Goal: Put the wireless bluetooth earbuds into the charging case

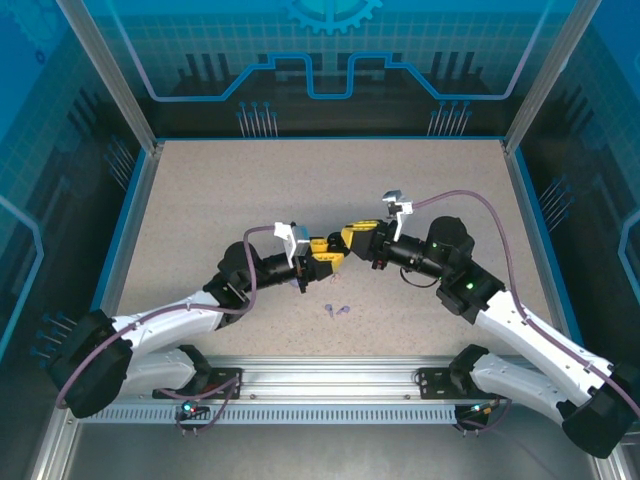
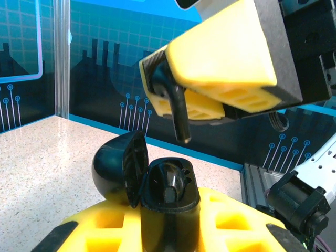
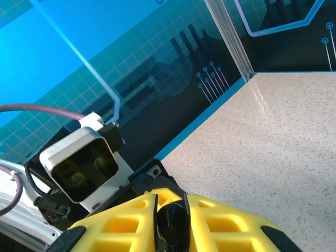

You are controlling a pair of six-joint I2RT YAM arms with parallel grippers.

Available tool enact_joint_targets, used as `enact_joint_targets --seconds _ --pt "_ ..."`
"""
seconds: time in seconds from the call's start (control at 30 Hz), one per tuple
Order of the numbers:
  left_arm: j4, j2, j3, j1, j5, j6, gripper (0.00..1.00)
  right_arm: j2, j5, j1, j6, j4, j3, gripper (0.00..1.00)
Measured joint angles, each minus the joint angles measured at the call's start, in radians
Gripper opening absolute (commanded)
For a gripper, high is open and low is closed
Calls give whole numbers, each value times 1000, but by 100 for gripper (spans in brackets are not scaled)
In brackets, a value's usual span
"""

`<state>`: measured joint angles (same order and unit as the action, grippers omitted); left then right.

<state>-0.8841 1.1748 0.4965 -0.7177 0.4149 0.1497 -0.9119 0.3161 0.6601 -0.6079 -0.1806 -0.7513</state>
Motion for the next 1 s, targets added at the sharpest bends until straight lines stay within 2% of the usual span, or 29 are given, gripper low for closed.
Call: enact_joint_targets --seconds 1.0 --pt "-13 9 8 -1 -8 35 0 0 -16 1 6 -23 39 20"
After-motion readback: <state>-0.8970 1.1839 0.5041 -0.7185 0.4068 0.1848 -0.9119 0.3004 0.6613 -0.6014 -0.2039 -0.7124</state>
